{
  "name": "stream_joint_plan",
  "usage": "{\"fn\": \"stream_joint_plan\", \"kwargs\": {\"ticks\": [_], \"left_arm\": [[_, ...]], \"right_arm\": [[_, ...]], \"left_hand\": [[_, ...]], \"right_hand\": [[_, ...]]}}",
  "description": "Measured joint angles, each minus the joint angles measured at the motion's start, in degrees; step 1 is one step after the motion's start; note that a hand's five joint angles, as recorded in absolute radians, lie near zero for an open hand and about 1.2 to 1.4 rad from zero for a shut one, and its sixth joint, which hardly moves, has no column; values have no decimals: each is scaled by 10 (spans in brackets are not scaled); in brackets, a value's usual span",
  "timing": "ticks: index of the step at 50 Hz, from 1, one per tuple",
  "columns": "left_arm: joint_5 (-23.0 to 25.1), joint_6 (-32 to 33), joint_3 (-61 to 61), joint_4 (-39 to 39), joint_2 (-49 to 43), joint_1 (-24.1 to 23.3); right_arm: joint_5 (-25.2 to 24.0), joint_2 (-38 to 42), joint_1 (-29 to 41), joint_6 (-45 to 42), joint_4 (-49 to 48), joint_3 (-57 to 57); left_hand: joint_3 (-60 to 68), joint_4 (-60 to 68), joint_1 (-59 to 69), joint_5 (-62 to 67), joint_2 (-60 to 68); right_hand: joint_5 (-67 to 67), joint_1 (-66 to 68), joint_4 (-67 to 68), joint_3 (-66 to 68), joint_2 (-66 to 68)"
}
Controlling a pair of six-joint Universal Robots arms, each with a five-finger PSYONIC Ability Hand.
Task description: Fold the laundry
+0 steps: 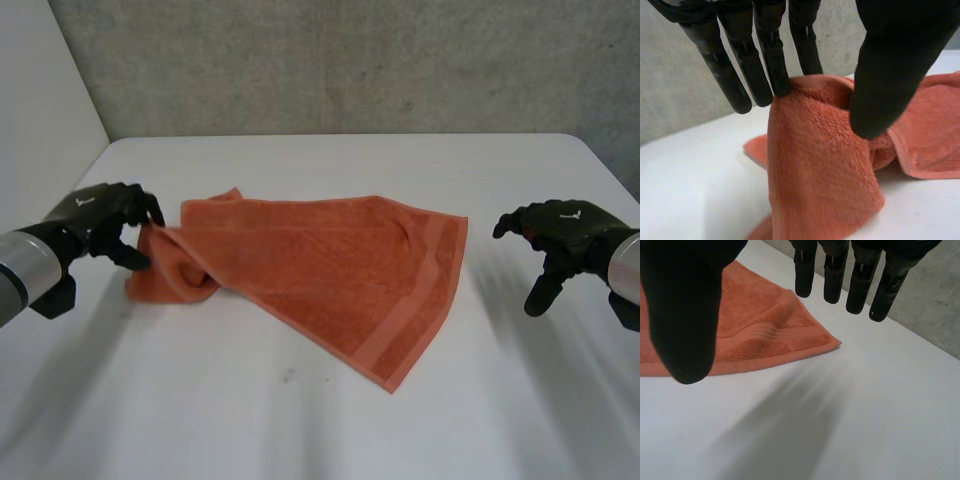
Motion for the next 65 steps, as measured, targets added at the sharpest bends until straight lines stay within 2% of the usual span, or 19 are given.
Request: {"fn": "stream_joint_plan", "kwargs": {"ticks": [4, 7, 9, 10, 12, 24, 34, 46, 52, 53, 54, 56, 57, 58, 65], "left_arm": [[9, -5, 4, -3, -16, 3], [9, -4, 6, -3, -20, 3], [7, -3, 8, -3, -21, 3], [6, -3, 10, -2, -20, 4], [5, -2, 13, 0, -18, 8], [6, -3, 19, 2, -22, 52], [11, -3, 14, -3, -64, 92], [12, -5, 15, -29, -137, 82], [12, -7, 19, -31, -159, 60], [12, -7, 20, -30, -162, 55], [11, -8, 21, -28, -165, 50], [10, -10, 23, -22, -167, 43], [9, -11, 23, -18, -166, 40], [8, -14, 24, -8, -165, 36], [-12, -36, 20, 54, -132, 24]], "right_arm": [[1, 0, 9, 3, -20, 19], [1, 1, 16, 7, -28, 26], [2, 2, 24, 13, -34, 32], [2, 2, 28, 17, -36, 35], [2, 3, 34, 25, -39, 38], [3, 4, 57, 53, -73, 63], [5, 6, 59, 52, -89, 82], [5, 7, 75, 53, -91, 93], [5, 7, 85, 60, -97, 101], [5, 7, 88, 63, -98, 103], [5, 7, 92, 70, -101, 106], [5, 6, 97, 78, -103, 109], [5, 6, 100, 83, -104, 111], [5, 5, 105, 92, -105, 115], [4, 3, 131, 156, -128, 143]], "left_hand": [[86, 86, 73, 86, 82], [72, 71, 52, 76, 62], [-29, -21, -55, -13, -37], [-115, -119, -162, -113, -129], [-173, -180, -208, -178, -183], [-198, -207, -213, -205, -208], [-250, -255, -260, -255, -261], [-249, -254, -260, -253, -260], [-204, -205, -219, -201, -211], [-154, -154, -162, -150, -158], [-39, -49, -41, -48, -45], [108, 110, 133, 109, 103], [108, 110, 133, 109, 103], [205, 208, 182, 195, 201], [235, 236, 182, 199, 232]], "right_hand": [[0, 0, 0, 0, 0], [0, 0, 0, 0, 0], [0, 0, 0, 0, 0], [0, 0, 0, 0, 0], [0, 0, 0, 0, 0], [0, 0, 0, 0, 0], [0, 0, 0, 0, 0], [0, 0, 0, 0, 0], [0, 0, 0, 0, 0], [0, 0, 0, 0, 0], [0, 0, 0, 0, 0], [0, 0, 0, 0, 0], [0, 0, 0, 0, 0], [0, 0, 0, 0, 0], [0, 0, 0, 0, 0]]}}
